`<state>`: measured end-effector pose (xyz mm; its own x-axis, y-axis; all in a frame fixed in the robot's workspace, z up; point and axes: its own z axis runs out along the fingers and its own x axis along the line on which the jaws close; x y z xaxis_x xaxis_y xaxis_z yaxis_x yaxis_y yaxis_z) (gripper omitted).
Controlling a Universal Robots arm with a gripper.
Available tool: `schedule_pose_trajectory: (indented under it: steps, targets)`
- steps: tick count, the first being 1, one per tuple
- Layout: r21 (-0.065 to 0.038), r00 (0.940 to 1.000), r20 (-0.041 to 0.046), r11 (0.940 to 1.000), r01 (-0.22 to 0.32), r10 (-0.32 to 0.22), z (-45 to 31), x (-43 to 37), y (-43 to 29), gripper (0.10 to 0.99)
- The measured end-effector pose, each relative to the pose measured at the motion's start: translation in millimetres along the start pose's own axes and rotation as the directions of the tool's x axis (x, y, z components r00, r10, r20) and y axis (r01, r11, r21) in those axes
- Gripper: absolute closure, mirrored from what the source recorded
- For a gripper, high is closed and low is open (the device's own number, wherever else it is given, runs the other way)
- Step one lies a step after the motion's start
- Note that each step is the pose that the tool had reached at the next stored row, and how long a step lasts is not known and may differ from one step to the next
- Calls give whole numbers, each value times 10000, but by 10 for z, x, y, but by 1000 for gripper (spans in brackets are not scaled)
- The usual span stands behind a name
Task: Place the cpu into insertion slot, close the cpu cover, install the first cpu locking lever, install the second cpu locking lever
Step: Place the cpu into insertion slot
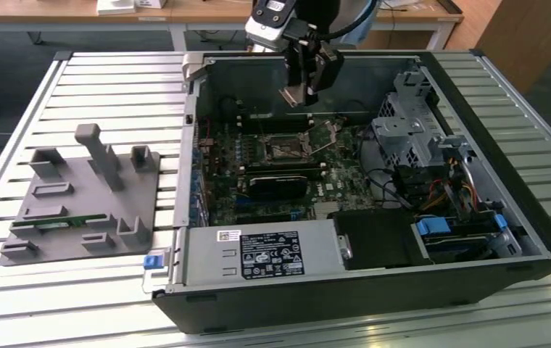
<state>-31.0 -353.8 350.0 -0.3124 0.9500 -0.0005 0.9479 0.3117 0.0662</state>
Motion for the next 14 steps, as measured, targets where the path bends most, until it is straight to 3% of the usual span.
schedule_pose_trajectory:
  steps: [8,14]
  targets:
    - [4,9955,85,9955,-944,944,24,3,-1,561]
    - [3,9929,102,9930,-1182,1182,42,4,-2,561]
